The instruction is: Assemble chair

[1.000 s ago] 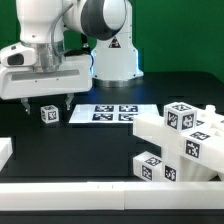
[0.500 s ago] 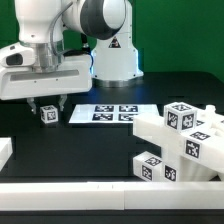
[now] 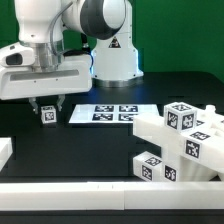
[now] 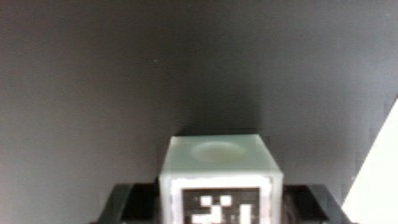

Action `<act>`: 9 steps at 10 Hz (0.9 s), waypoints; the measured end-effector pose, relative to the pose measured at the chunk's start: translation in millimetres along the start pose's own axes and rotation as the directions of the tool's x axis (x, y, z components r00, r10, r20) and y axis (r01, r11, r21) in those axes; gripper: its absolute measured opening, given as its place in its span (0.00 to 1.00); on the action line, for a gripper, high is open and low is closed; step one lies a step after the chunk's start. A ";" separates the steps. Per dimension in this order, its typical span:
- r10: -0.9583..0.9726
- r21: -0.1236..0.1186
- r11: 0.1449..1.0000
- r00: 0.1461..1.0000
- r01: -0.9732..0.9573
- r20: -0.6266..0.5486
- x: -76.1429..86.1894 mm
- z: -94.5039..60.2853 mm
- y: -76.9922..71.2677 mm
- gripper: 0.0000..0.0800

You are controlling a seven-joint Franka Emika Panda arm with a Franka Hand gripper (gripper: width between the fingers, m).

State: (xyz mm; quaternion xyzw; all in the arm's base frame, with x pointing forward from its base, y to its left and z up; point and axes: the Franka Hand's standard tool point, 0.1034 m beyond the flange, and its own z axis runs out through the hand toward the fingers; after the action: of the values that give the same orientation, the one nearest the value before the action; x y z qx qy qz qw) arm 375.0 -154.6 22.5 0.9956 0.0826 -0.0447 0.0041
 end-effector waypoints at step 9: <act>0.334 0.011 0.943 0.942 -0.334 -0.010 27.7 4.8 -14.0 0.59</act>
Offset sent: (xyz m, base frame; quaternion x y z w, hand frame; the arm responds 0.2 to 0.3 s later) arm 0.0182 0.0360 -0.0130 0.0389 0.0062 0.1928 0.9805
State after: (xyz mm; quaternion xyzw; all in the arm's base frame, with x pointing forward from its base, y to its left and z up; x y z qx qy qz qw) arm 399.6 -136.3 15.2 0.9954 -0.0875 -0.0380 0.0065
